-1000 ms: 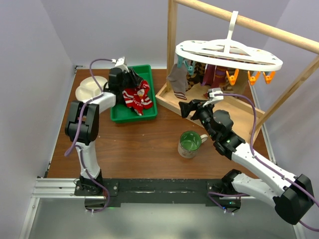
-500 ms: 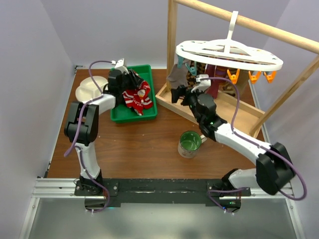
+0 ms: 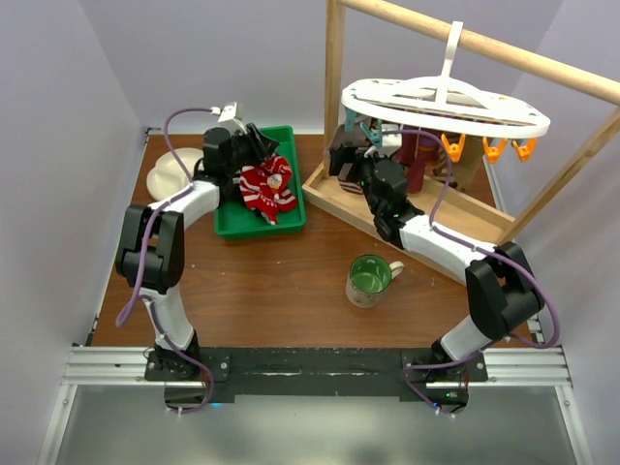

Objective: Remove the socks clipped to the hanger
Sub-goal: Remove the sock from the hanger.

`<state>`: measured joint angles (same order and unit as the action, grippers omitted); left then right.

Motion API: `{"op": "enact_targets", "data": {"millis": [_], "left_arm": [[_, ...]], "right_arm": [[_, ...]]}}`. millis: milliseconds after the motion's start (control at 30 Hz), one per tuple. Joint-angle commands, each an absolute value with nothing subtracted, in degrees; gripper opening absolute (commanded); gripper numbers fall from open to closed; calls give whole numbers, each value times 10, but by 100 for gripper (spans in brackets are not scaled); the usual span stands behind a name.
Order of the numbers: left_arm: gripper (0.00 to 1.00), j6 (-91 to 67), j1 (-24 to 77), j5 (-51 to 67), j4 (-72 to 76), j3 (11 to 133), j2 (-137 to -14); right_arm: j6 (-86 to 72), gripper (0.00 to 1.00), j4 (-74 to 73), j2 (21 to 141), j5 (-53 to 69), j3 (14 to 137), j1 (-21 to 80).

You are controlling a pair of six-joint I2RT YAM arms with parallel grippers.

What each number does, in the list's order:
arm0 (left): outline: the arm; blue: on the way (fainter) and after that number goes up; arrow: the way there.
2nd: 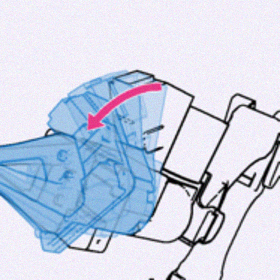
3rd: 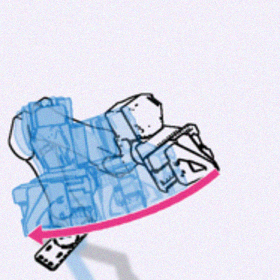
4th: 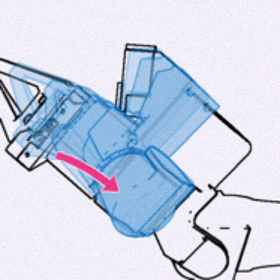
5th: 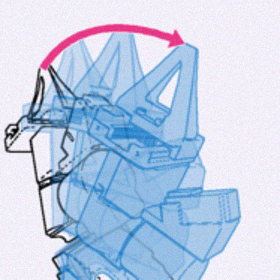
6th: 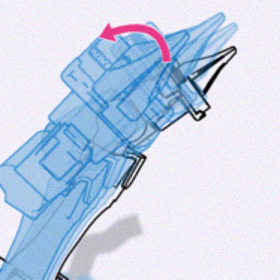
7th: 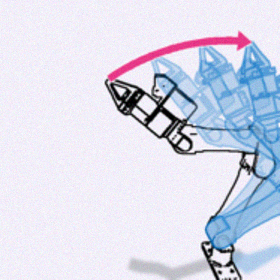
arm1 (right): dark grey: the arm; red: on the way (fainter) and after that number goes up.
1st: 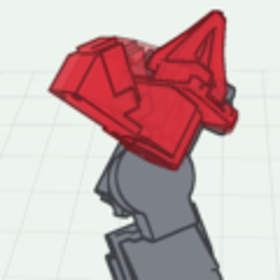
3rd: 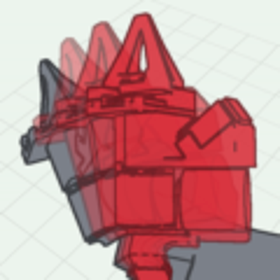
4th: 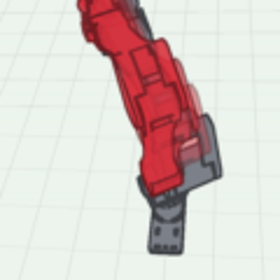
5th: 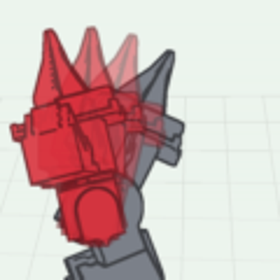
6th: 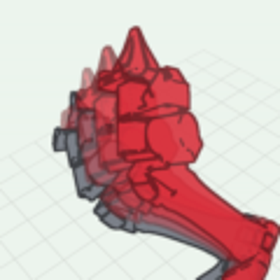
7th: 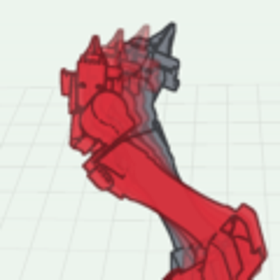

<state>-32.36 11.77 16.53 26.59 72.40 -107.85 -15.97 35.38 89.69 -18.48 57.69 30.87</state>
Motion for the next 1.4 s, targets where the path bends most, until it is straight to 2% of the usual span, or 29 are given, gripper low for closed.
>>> {"op": "enact_targets", "data": {"millis": [0,100,133,200,233,300,367,467,1000,1367], "left_arm": [[43,-322,119,184,293,729,-1043],[43,-325,120,189,295,727,-1034],[43,-325,120,189,295,727,-1029],[43,-323,123,188,295,725,-1020],[43,-323,124,188,295,724,-1018],[43,-323,127,189,295,720,-1007],[43,-323,127,189,297,716,-1000],[43,-323,130,189,300,708,-988],[45,-327,200,207,328,657,-894],[46,-301,237,329,388,610,-841]], "right_arm": [[-149,97,402,898,-183,604,301],[-149,87,404,901,-174,602,301],[-148,78,404,899,-171,601,301],[-149,68,408,897,-166,597,301],[-149,46,409,895,-161,594,301],[-150,26,406,890,-157,591,301],[-152,9,404,877,-152,580,301],[-156,0,396,855,-146,563,301],[-179,0,331,720,-79,466,301],[-176,0,294,686,-45,463,301]]}}
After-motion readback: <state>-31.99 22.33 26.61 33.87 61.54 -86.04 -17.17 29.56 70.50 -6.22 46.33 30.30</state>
